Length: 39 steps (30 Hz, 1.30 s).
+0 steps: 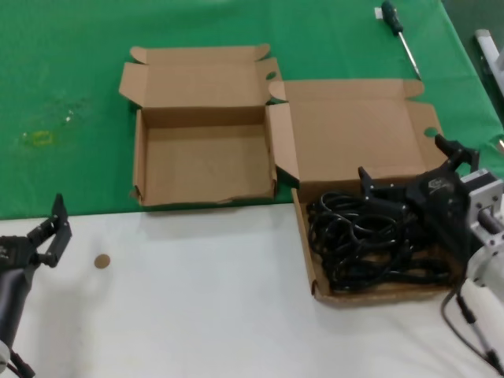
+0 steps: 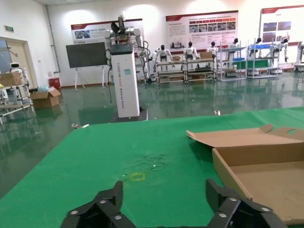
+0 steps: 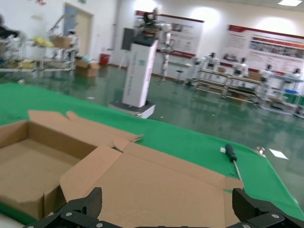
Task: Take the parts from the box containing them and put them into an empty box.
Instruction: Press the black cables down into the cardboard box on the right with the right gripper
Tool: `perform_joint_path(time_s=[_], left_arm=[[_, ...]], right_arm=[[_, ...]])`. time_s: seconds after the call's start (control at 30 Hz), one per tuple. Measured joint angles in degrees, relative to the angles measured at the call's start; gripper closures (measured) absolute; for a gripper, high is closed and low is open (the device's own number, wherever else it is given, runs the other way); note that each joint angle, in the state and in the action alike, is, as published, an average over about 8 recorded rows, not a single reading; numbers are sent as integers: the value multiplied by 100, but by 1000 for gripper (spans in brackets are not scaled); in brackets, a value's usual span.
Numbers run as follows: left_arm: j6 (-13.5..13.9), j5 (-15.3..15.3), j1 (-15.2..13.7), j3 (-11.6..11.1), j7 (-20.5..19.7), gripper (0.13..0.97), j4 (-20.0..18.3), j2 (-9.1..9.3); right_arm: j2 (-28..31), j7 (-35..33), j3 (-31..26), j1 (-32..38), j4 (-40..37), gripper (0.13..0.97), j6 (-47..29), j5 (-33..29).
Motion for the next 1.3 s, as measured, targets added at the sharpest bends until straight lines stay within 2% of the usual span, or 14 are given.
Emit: perform_joint_path(time_s=[0.2, 0.27, 0.3, 0.57, 0.87, 0.97, 1.13, 1.3], left_arm=[[0, 0, 0, 0, 0, 495, 0, 0], [0, 0, 0, 0, 0, 547, 0, 0], [0, 0, 0, 0, 0, 547, 0, 0], [0, 0, 0, 0, 0, 751, 0, 0], [0, -1, 0, 0, 0, 882, 0, 0], [0, -1, 0, 0, 0, 882, 0, 0], [0, -1, 0, 0, 0, 911, 0, 0], [0, -1, 0, 0, 0, 941, 0, 0]], right_arm=[[635, -113, -3, 185, -84, 129, -722, 78], [785, -319, 99, 243, -129, 129, -1141, 111], [857, -452, 155, 280, -157, 129, -1363, 132], [1497, -1461, 383, 875, -490, 129, -3175, 268], [2087, -2396, -93, 2025, -1240, 129, -5167, -20], [2161, -2658, -349, 2426, -1531, 129, -5681, -258], [2161, -2949, -695, 2934, -1879, 129, -6228, -629], [2036, -3095, -911, 3245, -2078, 130, -6441, -905]])
